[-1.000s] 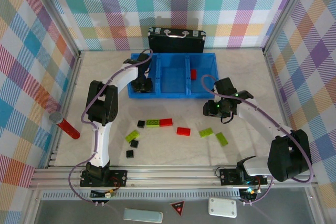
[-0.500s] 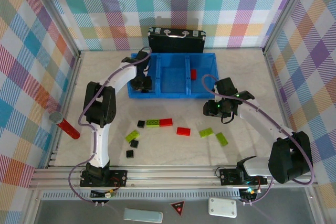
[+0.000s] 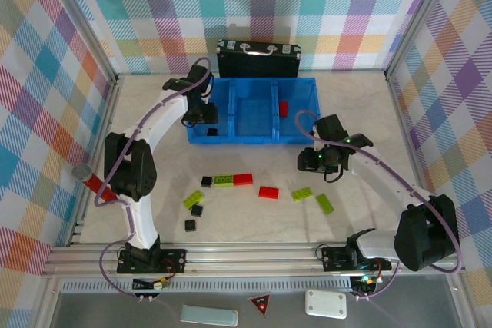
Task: Sort the legos into containers by color
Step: Place the lego in the container, then pick up the lego from the bottom-center of the table.
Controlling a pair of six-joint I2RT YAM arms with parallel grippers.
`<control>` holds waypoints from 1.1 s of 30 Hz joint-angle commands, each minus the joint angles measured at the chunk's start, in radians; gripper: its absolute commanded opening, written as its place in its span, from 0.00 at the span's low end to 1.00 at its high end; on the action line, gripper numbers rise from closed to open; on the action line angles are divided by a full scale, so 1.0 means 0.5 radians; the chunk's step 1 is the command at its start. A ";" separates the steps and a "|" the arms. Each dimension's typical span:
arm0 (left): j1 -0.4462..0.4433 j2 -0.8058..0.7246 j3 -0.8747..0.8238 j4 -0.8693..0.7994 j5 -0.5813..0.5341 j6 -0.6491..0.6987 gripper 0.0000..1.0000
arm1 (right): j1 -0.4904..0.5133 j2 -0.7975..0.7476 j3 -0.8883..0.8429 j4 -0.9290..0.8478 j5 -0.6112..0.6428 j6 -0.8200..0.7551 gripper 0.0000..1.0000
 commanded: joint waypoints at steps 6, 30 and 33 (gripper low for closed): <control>0.066 -0.382 -0.318 -0.050 -0.020 0.069 0.44 | 0.037 -0.047 0.022 -0.094 0.026 0.027 0.47; 0.285 -0.920 -1.123 0.115 -0.092 0.322 0.46 | 0.353 0.235 0.025 -0.298 0.310 0.011 0.52; 0.294 -0.915 -1.144 0.140 -0.093 0.334 0.46 | 0.369 0.274 0.022 -0.286 0.296 0.000 0.55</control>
